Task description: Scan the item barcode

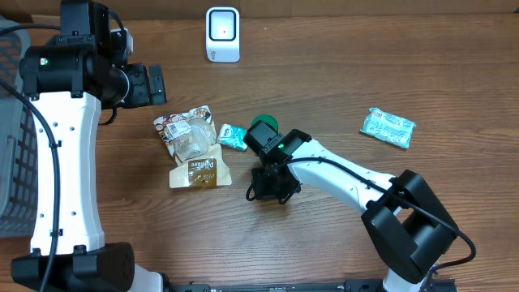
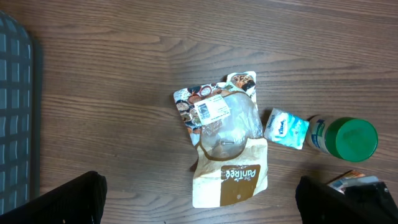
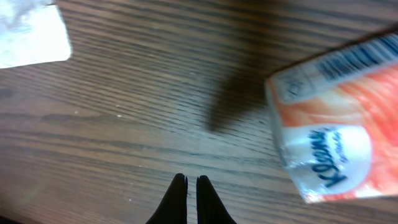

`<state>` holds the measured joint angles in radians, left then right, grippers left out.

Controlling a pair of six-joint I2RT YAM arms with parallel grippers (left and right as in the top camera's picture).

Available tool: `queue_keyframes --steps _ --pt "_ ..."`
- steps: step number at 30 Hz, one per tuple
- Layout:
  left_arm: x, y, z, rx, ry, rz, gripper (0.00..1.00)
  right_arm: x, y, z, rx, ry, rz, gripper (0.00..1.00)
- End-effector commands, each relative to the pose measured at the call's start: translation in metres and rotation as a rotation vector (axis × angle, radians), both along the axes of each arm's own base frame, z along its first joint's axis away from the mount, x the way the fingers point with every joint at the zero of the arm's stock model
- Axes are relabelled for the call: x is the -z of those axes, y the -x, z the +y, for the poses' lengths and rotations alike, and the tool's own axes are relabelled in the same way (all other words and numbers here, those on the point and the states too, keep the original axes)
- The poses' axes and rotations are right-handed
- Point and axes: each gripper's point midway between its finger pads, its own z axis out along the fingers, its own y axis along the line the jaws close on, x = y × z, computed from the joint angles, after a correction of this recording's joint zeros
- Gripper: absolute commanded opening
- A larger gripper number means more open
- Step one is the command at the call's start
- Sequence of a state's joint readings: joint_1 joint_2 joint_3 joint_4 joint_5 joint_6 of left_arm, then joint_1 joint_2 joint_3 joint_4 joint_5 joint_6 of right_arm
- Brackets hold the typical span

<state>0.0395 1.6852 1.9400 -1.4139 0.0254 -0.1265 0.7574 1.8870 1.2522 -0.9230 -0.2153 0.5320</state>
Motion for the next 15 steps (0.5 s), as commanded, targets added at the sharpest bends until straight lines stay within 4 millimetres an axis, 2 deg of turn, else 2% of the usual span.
queue_keyframes --steps 1,7,15 --pt "-0.003 -0.002 0.0 0.016 -0.011 -0.011 0.99 0.004 -0.008 -0.018 0.122 0.078 -0.003 0.04" --pt "-0.003 -0.002 0.0 0.016 -0.011 -0.011 1.0 0.005 -0.014 -0.042 0.205 0.145 0.013 0.04" --pt "-0.003 -0.002 0.0 0.016 -0.011 -0.011 1.0 0.006 -0.033 -0.074 0.302 0.181 0.019 0.04"
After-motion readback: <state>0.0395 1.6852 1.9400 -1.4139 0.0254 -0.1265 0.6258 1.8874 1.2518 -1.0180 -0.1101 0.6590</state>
